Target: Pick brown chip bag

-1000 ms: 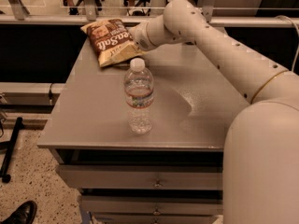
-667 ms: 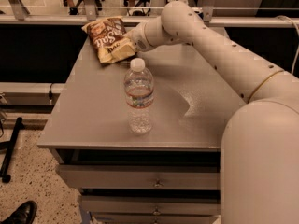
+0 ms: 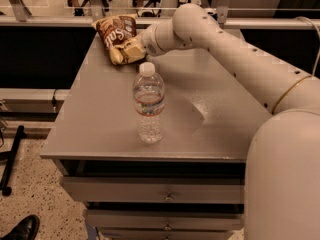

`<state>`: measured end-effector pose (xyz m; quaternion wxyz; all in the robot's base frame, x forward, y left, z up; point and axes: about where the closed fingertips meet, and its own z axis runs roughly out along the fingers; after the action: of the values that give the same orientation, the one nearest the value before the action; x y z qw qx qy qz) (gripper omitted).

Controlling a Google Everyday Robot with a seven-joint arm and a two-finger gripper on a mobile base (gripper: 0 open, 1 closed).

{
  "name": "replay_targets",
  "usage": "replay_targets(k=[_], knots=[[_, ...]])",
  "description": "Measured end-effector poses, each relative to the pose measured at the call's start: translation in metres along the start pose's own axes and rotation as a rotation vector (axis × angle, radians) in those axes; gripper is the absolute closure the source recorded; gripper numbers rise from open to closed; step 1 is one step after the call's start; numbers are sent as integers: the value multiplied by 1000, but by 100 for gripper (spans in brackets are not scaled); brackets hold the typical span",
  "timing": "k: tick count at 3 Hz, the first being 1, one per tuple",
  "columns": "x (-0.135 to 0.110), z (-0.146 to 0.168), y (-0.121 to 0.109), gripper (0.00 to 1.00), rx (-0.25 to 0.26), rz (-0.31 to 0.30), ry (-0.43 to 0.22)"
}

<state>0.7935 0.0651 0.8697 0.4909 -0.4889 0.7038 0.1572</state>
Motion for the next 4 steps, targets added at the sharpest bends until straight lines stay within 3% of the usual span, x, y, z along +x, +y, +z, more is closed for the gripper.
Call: replay_targets(k=[1,2,3,4], knots=[[-21,-22,2,100,29,-45,-46],[-59,-77,9,100,79,-152,-135],[-80,-128,9,100,116,-247,-200],[-84,-162,4,100,139,-307,-233]])
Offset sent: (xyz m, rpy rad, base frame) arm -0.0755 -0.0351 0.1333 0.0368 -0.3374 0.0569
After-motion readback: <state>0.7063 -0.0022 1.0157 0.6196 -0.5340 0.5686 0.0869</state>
